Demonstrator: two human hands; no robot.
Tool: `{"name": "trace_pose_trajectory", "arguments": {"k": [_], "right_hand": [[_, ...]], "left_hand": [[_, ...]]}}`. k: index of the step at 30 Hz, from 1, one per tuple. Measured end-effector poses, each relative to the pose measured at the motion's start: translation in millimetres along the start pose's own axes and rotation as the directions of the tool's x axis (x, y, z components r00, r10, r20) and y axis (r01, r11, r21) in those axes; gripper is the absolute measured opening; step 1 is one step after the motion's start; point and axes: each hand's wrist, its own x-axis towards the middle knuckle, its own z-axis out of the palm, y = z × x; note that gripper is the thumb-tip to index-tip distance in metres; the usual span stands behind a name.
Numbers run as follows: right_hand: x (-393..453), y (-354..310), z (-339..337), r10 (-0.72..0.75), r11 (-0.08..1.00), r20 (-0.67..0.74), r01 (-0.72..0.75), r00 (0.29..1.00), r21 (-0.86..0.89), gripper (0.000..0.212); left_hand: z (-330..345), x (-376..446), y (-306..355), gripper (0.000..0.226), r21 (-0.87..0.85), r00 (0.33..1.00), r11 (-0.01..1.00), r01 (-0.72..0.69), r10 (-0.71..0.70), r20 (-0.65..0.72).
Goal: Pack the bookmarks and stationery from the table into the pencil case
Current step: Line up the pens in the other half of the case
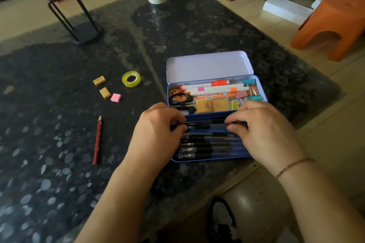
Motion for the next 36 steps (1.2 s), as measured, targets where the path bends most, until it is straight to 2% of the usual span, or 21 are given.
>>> {"name": "trace_pose_trajectory", "arguments": {"k": [9,13,17,22,27,30,36], "right_hand": [[-1,-15,6,0.073,0.994,-0.146,-0.084,0.987,-0.068,0.019],[-5,-9,-4,0.126,0.992,-0.107,-0.125,0.986,0.022,0.014],[-14,1,-11,0.193,0.980,0.009,-0.192,0.981,-0.043,0.008],[-12,0,-7,0.201,0.976,0.056,-0.195,0.978,-0.095,0.007],[-10,5,-5,0.296,0.952,0.073,-0.301,0.952,0.060,0.013],[-9,9,-9,0.315,0.930,0.096,-0.327,0.944,0.165,0.023],[-9,7,-9,0.338,0.921,0.088,-0.348,0.937,0.175,0.027]], "left_hand": [[2,0,-1,0.011,0.037,0.998,0.998,0.053,-0.052,-0.019],[-1,1,-2,0.013,-0.001,1.000,1.000,0.028,-0.028,-0.002],[-2,1,-3,0.010,0.008,0.997,0.999,-0.039,0.038,0.073],[0,-1,-2,0.013,0.047,0.989,0.999,0.020,-0.027,0.144],[1,0,0,0.010,0.041,0.980,0.997,0.058,-0.065,0.186],[2,1,0,0.009,0.044,0.979,0.996,0.083,-0.090,0.184],[1,0,-3,0.009,0.035,0.984,0.997,0.072,-0.076,0.163]]}}
